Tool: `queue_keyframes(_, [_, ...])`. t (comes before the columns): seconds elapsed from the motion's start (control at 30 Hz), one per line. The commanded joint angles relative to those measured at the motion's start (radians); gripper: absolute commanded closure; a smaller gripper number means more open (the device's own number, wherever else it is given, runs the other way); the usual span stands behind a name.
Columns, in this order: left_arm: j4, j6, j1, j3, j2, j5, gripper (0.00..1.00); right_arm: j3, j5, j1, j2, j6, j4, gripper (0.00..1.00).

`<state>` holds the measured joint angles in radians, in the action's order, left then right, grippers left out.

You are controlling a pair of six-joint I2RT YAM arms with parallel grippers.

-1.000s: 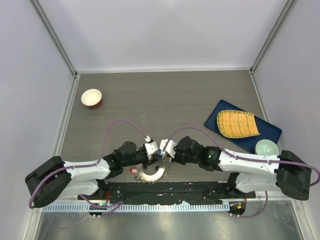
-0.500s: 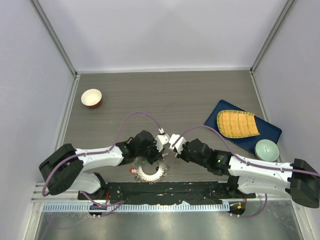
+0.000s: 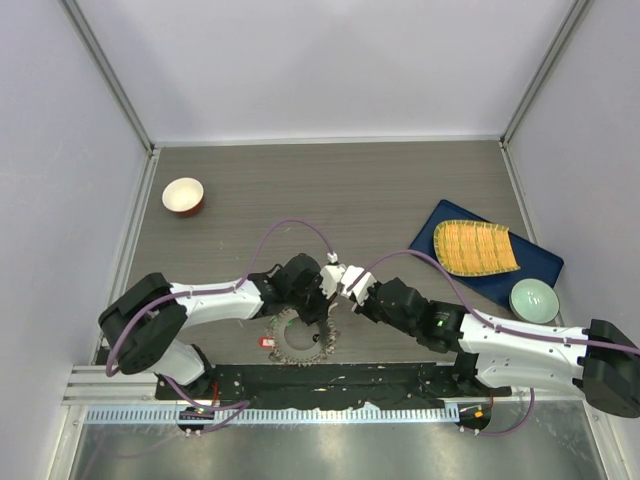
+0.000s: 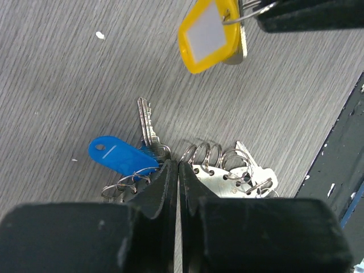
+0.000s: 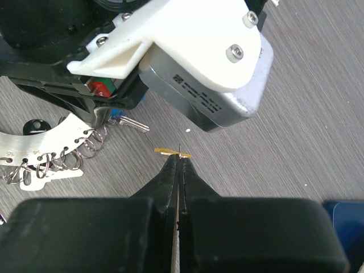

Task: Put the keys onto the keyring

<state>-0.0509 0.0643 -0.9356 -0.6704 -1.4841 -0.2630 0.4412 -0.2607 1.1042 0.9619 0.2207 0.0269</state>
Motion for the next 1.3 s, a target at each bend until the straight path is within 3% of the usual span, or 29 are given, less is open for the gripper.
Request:
queue_keyframes(0.0, [-0.056, 0.011, -0.005, -0.026, -0.019, -0.015, 0.91, -0.006, -0.02, 0.005, -0.009, -0.017, 0.059, 0.99])
queue_keyframes(0.3, [-0.043, -0.003, -0.005, -0.031, -0.018, -0.042, 0.81, -0.007, -0.02, 0.005, -0.006, -0.015, 0.059, 0.99])
queue_keyframes(0.77, [-0.024, -0.035, -0.006, -0.049, -0.073, -0.07, 0.8, -0.006, -0.006, 0.005, 0.004, -0.009, 0.061, 0.99])
queue_keyframes(0.83, [-0.026, -0.034, -0.006, -0.047, -0.071, -0.067, 0.89, -0.006, -0.006, 0.005, 0.005, -0.009, 0.061, 0.99])
queue_keyframes(0.87, [-0.026, -0.02, -0.006, -0.047, -0.068, -0.064, 1.0, -0.006, -0.006, 0.005, 0.006, -0.009, 0.059, 0.99])
queue_keyframes(0.97, [-0.014, 0.031, -0.005, -0.038, -0.053, -0.033, 1.0, -0.004, -0.005, 0.005, 0.009, -0.007, 0.061, 0.99])
queue_keyframes(1.27, [0.02, 0.23, -0.006, 0.023, 0.054, 0.287, 1.0, 0.001, -0.008, 0.005, 0.026, -0.009, 0.061, 0.99])
